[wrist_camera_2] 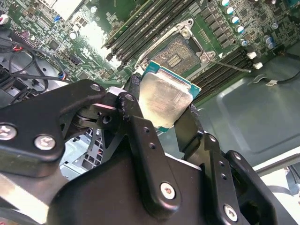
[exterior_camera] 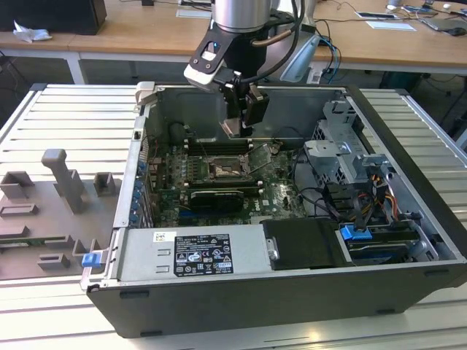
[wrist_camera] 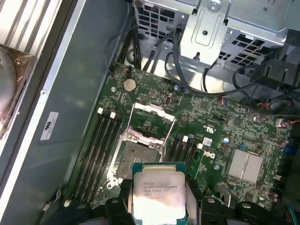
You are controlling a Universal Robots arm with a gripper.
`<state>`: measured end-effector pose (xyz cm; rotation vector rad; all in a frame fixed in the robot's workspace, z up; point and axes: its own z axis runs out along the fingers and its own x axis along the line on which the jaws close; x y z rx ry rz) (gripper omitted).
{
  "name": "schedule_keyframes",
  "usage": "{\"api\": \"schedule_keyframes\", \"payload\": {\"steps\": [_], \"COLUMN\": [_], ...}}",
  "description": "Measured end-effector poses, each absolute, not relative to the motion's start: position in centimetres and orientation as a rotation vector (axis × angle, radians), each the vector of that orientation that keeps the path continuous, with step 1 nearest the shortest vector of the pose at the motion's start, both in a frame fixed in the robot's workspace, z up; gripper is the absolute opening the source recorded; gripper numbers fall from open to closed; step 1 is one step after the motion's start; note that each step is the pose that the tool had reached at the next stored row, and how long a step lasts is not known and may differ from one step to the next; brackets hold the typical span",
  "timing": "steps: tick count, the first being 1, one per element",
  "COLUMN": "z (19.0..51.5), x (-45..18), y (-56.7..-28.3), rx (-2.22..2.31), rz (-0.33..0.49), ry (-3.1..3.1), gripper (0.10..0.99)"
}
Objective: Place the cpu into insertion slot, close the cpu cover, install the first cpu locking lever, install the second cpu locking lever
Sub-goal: 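Place the cpu into insertion slot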
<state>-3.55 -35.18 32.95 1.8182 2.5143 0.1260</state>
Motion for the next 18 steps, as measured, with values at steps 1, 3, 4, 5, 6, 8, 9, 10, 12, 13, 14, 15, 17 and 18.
{"api": "schedule_keyframes", "payload": {"steps": [1,3,4,5,6,8,9,10,12,13,14,15,17,18], "z": [32.89,32.79,32.73,32.68,32.65,32.58,32.55,32.53,32.49,32.46,32.44,32.41,32.34,32.32], "x": [-3.55,-3.55,-3.55,-3.55,-3.55,-3.55,-3.55,-3.55,-3.55,-3.55,-3.55,-3.55,-3.55,-3.55], "y": [-35.18,-35.18,-35.18,-35.18,-35.18,-35.18,-35.18,-35.18,-35.18,-35.18,-35.18,-35.18,-35.18,-35.18], "rx": [1.831,1.852,1.865,1.876,1.885,1.904,1.916,1.923,1.938,1.949,1.958,1.973,2.0,2.009], "rz": [0.126,0.125,0.125,0.124,0.124,0.124,0.123,0.123,0.123,0.122,0.122,0.122,0.121,0.121], "ry": [2.504,2.488,2.478,2.469,2.462,2.446,2.437,2.431,2.418,2.409,2.401,2.388,2.364,2.357], "gripper": [0.537,0.537,0.537,0.537,0.537,0.537,0.537,0.537,0.537,0.537,0.537,0.537,0.537,0.537]}}
